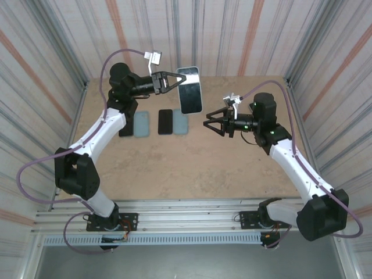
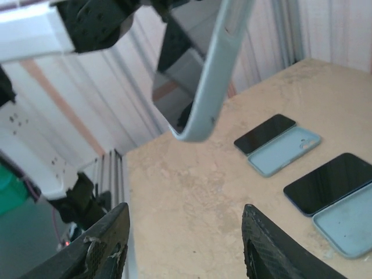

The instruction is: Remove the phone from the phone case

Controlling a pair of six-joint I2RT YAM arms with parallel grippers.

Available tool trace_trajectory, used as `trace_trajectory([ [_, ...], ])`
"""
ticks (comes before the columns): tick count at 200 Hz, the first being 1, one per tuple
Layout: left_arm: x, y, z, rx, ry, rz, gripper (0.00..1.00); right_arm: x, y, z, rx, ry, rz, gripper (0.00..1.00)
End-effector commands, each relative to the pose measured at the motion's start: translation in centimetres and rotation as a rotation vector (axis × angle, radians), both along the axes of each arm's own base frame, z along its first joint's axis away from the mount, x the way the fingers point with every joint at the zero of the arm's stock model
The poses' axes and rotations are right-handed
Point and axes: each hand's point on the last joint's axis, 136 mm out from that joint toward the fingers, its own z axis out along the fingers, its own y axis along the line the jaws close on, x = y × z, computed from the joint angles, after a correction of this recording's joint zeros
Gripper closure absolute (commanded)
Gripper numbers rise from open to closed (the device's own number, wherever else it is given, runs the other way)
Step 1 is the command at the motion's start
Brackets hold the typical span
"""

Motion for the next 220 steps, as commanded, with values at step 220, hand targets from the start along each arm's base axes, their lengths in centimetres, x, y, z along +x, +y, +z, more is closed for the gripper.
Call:
trace_trajectory([
  [220, -4.6, 0.4, 1.5, 0.059, -0.234, -0.153, 1.0, -1.2, 4.8, -0.9, -0.115, -0.136, 0.313, 0.8],
])
